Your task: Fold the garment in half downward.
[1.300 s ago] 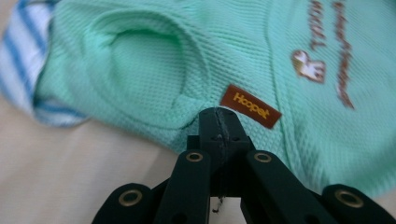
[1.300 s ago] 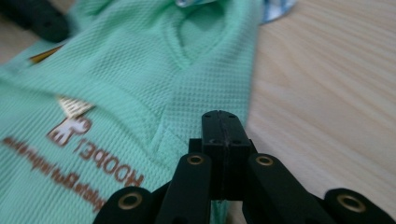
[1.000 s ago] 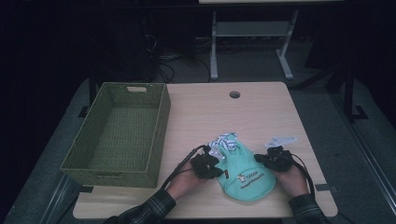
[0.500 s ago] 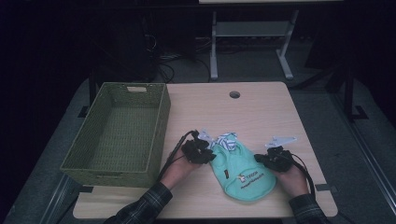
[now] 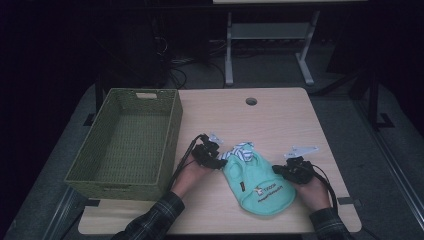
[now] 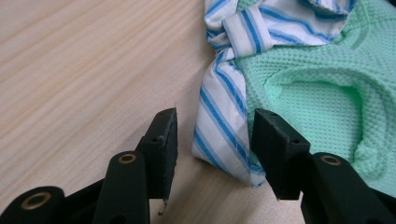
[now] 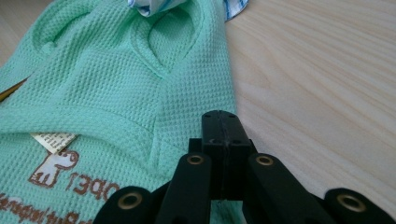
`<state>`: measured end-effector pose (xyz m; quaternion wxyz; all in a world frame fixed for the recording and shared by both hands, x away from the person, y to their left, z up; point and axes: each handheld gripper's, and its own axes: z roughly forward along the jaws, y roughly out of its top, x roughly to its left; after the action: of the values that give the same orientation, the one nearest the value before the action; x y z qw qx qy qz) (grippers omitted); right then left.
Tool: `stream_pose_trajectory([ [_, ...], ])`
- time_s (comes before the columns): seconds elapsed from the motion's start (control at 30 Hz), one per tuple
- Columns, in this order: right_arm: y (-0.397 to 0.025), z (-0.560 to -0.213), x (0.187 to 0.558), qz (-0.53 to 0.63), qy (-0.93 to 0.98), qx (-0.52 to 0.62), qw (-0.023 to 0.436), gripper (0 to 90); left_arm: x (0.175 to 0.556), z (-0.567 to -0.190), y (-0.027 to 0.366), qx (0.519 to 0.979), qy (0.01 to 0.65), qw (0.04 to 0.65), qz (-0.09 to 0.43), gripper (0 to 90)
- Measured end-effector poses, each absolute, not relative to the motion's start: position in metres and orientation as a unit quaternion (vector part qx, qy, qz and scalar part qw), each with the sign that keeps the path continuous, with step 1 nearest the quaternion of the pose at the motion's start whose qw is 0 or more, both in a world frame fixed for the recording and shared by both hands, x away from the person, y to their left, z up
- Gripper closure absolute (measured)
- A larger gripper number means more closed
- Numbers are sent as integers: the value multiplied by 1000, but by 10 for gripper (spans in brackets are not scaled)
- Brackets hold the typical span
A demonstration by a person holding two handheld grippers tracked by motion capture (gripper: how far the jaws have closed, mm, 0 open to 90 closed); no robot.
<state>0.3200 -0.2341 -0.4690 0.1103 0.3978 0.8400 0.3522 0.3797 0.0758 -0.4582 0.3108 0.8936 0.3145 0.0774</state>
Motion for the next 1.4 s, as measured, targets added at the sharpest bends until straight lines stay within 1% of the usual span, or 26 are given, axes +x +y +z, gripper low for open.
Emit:
stream_pose_trajectory([
  [0.1, -234, -469, 320, 352, 840, 399, 110, 898, 378, -458, 74, 898, 305, 306, 84, 511],
  [0.13, -234, -469, 320, 352, 840, 398, 110, 898, 377, -458, 73, 901, 299, 304, 82, 538],
  [0.17, -234, -468, 320, 351, 840, 399, 109, 898, 377, -458, 72, 901, 297, 305, 83, 587],
  [0.2, -233, -468, 319, 350, 841, 398, 108, 897, 376, -457, 72, 903, 294, 303, 81, 608],
  [0.27, -233, -465, 319, 354, 840, 396, 107, 897, 375, -457, 71, 904, 289, 305, 77, 692],
  [0.37, -229, -458, 316, 373, 835, 390, 104, 897, 375, -457, 70, 906, 285, 305, 70, 778],
  [0.47, -222, -454, 315, 383, 836, 380, 98, 897, 375, -456, 70, 906, 285, 304, 66, 811],
  [0.73, -192, -450, 317, 398, 843, 353, 77, 898, 376, -456, 70, 904, 291, 306, 65, 820],
  [0.9, -175, -458, 319, 385, 856, 338, 71, 898, 376, -453, 71, 901, 294, 311, 72, 824],
  [1.1, -168, -468, 324, 361, 867, 337, 70, 898, 373, -440, 75, 887, 304, 336, 85, 828],
  [1.4, -162, -470, 335, 371, 862, 338, 74, 899, 364, -410, 80, 872, 289, 383, 96, 829],
])
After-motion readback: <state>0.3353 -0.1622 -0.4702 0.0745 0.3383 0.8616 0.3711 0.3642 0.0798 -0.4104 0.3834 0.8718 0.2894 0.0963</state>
